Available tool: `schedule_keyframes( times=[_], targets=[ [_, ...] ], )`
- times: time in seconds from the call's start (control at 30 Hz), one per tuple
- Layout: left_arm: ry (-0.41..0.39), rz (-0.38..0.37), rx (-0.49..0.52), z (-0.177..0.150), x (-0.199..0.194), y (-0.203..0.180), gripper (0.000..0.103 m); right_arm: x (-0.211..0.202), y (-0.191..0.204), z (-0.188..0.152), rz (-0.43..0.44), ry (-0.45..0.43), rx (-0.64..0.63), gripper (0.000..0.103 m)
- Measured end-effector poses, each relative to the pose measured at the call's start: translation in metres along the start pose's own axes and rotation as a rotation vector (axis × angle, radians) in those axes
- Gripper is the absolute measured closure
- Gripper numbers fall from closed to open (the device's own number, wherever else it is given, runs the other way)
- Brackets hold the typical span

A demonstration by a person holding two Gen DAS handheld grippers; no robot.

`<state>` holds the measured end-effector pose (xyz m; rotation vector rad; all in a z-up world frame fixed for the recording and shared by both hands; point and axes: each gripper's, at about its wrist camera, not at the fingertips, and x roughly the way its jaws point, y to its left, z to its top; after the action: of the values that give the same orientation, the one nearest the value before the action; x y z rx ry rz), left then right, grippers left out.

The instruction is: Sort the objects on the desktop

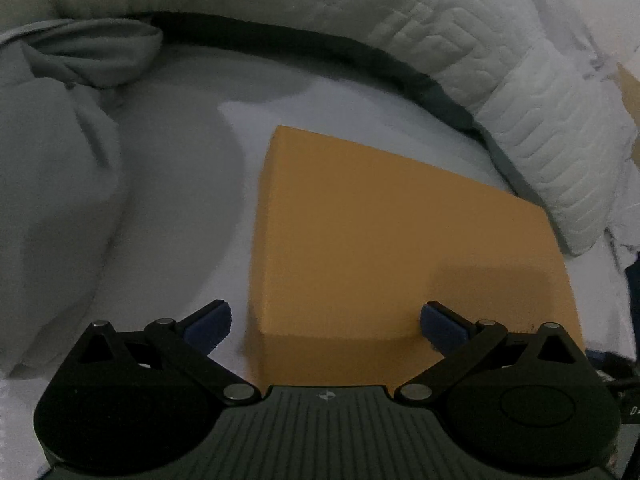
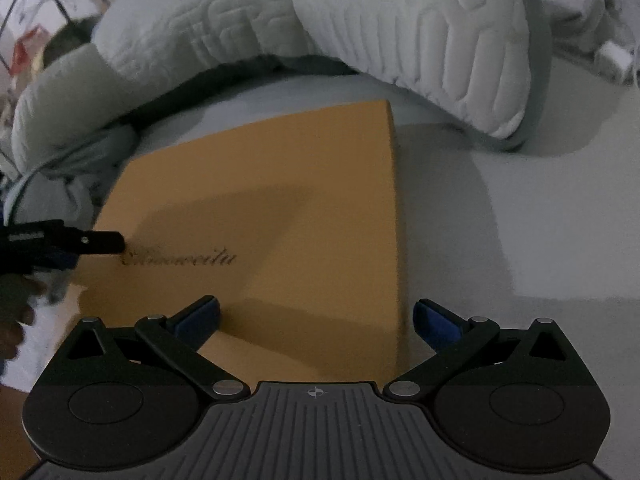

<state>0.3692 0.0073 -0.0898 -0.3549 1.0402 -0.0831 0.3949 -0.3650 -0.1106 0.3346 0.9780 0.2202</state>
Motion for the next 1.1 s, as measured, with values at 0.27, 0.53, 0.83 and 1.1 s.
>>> schedule_keyframes(
  times=[0.27, 0.53, 0.83, 1.1],
  targets=[
    [-0.004, 0.017, -0.042, 0.001, 0.003, -0.006, 0.0, -0.003, 0.009, -0.001, -0.037, 0.018, 0.01, 0.0],
    [-0.036, 0.032, -0.009, 0.0, -0.025, -0.019, 0.0, -0.018, 0.029, 0.003, -0.105, 0.05, 0.014, 0.0],
    [-0.107, 0.001, 0.001, 0.009, -0.08, -0.038, 0.0, -0.077, 0.05, 0.013, -0.12, -0.016, 0.001, 0.0],
    [-0.208, -0.03, 0.023, 0.016, -0.153, -0.067, 0.0, -0.153, 0.079, 0.019, -0.119, -0.076, 0.009, 0.0]
  ],
)
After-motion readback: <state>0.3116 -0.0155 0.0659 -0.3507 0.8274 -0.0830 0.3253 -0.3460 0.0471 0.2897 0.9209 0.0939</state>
